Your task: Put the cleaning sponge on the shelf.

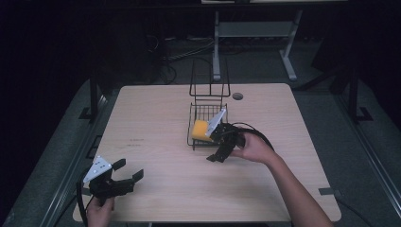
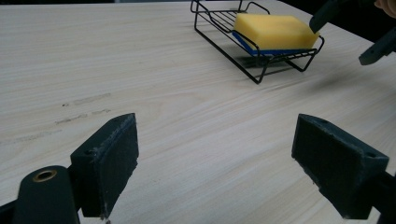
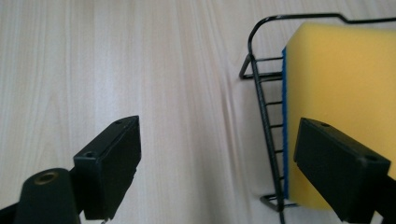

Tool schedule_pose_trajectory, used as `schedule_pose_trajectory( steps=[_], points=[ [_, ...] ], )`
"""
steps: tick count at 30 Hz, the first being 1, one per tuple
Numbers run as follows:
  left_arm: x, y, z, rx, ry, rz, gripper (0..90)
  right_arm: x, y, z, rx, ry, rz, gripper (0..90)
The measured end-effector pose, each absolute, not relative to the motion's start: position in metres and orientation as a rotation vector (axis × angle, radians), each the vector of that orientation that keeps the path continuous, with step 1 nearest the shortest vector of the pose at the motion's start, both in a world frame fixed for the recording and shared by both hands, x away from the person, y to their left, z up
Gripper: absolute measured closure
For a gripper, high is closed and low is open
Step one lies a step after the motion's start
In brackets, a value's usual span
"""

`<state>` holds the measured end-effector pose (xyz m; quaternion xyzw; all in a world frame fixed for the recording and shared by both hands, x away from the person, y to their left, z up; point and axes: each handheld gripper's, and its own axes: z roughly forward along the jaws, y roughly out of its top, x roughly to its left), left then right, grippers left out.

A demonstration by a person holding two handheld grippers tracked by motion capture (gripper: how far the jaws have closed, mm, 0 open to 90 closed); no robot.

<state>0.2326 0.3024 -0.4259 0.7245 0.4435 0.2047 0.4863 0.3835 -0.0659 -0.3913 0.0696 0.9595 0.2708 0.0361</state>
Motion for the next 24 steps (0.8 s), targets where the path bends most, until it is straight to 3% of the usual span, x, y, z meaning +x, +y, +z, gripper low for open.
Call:
schedule_pose_trajectory(
  steps=[24],
  points=[
    [0.232, 0.300, -0.426, 1.776, 1.073, 0.509, 14.0, 0.362, -0.101, -0.402, 0.307, 2.969, 0.790, 14.6]
  ],
)
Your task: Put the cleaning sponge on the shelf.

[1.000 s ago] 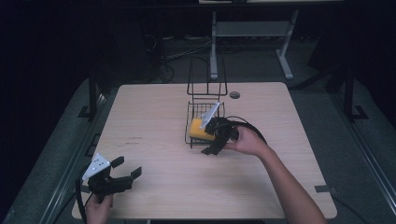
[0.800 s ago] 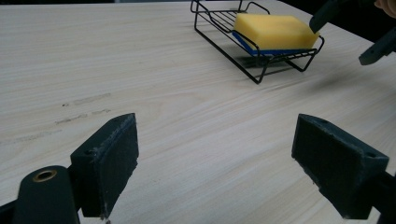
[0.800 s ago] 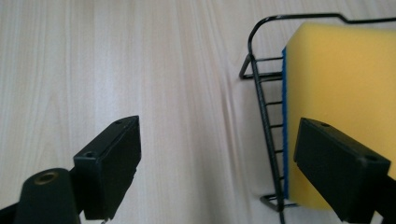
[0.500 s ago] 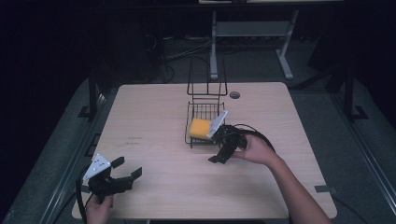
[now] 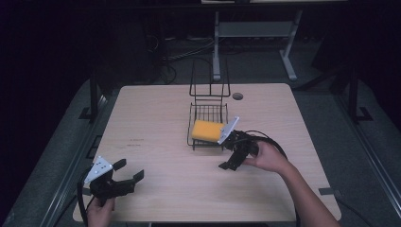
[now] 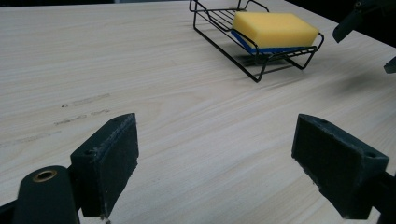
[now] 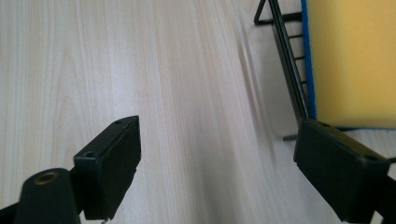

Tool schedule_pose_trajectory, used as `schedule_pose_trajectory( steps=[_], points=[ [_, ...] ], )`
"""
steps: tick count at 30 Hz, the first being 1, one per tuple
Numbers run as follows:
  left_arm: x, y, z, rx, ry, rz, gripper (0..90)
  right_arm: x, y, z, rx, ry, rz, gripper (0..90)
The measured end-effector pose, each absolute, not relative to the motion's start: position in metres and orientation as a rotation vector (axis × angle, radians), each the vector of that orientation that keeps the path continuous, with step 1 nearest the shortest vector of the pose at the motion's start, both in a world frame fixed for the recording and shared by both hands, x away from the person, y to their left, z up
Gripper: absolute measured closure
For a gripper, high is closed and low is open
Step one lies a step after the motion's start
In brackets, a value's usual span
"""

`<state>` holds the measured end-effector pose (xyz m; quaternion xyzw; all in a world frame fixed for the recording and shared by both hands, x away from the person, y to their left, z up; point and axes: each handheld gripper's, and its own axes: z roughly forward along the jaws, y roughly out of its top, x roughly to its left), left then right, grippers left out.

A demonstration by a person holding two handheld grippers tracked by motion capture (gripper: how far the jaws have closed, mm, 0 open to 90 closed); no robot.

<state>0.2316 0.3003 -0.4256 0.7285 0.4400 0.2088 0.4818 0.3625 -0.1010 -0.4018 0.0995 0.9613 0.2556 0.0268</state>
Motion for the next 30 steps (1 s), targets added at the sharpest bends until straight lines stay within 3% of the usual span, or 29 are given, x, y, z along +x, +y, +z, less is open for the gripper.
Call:
schedule_pose_trajectory(
  steps=[30],
  points=[
    [0.231, 0.300, -0.425, 1.781, 1.070, 0.516, 14.0, 0.349, -0.140, -0.411, 0.405, 2.948, 0.779, 14.7]
  ],
)
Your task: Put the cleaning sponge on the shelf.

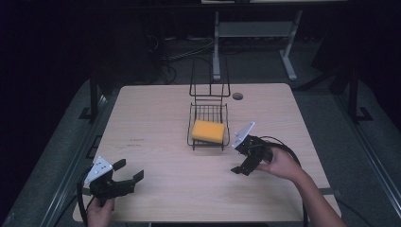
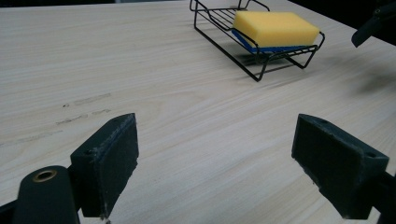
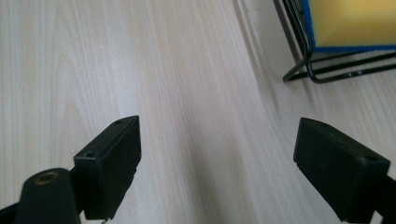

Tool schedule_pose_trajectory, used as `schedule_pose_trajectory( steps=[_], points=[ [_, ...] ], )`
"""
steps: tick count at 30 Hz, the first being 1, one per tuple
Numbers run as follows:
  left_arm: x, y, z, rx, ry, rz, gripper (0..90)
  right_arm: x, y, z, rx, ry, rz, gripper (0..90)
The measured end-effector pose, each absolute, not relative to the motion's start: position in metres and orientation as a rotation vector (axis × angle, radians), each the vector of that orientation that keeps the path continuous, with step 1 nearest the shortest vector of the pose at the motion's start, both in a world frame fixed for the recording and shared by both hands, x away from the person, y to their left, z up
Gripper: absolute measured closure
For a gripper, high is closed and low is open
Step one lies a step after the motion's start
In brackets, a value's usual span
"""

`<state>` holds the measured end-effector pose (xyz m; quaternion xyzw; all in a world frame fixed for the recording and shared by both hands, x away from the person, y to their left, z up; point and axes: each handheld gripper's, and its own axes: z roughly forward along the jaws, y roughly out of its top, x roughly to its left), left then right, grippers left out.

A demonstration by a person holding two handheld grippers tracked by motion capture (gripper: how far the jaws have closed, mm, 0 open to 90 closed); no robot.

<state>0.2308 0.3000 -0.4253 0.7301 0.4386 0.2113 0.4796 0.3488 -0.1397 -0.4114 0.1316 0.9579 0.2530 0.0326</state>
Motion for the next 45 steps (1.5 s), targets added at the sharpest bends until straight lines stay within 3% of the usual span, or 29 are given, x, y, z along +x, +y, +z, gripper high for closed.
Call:
schedule_pose_trajectory(
  steps=[45],
  points=[
    [0.229, 0.298, -0.426, 1.788, 1.067, 0.521, 14.0, 0.316, -0.202, -0.429, 0.592, 2.880, 0.738, 14.8]
  ],
)
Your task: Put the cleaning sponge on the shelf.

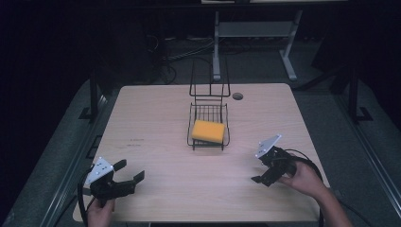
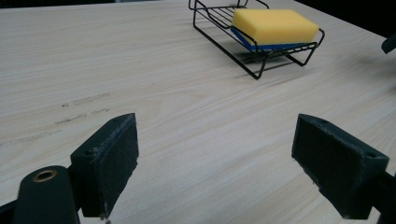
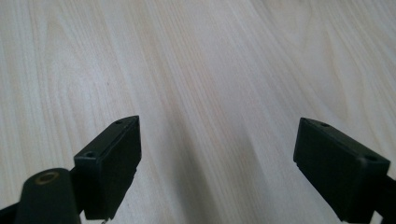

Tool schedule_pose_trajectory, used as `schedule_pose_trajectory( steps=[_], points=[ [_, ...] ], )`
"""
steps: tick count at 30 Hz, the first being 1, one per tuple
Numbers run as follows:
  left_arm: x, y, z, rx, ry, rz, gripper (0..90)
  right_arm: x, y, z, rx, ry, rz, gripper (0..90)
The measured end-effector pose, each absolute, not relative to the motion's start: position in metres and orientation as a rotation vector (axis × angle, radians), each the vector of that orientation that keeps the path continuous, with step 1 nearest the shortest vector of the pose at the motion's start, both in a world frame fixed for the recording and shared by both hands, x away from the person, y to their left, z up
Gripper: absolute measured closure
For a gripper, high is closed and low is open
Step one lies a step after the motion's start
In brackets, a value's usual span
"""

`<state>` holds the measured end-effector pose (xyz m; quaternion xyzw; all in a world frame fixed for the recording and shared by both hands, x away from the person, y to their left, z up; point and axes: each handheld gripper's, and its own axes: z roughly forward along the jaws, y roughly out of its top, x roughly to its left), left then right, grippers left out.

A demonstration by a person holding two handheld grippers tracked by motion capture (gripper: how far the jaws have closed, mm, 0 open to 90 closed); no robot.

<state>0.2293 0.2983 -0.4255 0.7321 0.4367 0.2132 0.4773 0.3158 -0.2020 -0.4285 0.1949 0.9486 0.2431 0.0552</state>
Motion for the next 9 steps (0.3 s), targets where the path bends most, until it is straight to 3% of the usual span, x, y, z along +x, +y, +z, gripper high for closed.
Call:
schedule_pose_trajectory(
  steps=[9],
  points=[
    [0.229, 0.297, -0.425, 1.792, 1.064, 0.531, 14.0, 0.290, -0.212, -0.429, 0.633, 2.787, 0.769, 14.6]
  ],
)
